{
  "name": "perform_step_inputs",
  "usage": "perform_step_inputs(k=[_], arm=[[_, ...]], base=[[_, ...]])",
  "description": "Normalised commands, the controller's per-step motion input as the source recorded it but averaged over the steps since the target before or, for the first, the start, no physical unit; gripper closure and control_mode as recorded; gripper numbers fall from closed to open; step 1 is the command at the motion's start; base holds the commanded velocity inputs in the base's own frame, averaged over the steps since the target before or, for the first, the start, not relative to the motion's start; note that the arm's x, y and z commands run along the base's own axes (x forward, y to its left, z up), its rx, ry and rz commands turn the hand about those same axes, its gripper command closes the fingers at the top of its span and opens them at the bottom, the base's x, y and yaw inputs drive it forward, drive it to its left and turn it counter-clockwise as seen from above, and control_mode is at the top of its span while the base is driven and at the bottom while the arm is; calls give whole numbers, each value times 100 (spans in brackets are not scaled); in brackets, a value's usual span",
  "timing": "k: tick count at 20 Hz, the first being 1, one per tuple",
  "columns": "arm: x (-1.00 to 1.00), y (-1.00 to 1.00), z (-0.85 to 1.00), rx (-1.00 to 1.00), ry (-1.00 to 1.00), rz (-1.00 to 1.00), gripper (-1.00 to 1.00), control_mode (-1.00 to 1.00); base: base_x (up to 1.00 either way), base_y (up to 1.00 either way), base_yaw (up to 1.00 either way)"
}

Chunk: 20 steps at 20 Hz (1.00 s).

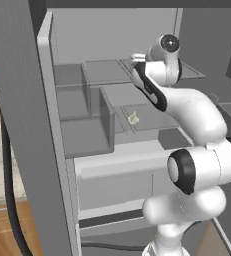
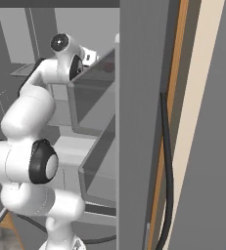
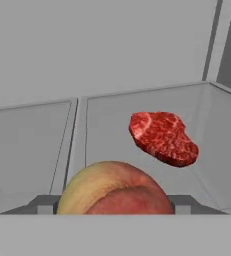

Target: Open the fridge, remove the peach, garlic, and steak, and place them on any counter.

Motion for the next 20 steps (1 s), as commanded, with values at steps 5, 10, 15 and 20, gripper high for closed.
perform_step_inputs(k=[5, 10, 15, 20], arm=[[-100, 0, 1, 2, -5, 3, 100, -100], [-100, 0, 5, 1, 0, 4, 100, -100], [-100, 1, 0, 0, 3, 4, 100, -100], [-100, 3, -7, 0, 11, 0, 100, -100]], base=[[0, 0, 0], [0, 0, 0], [0, 0, 0], [0, 0, 0]])
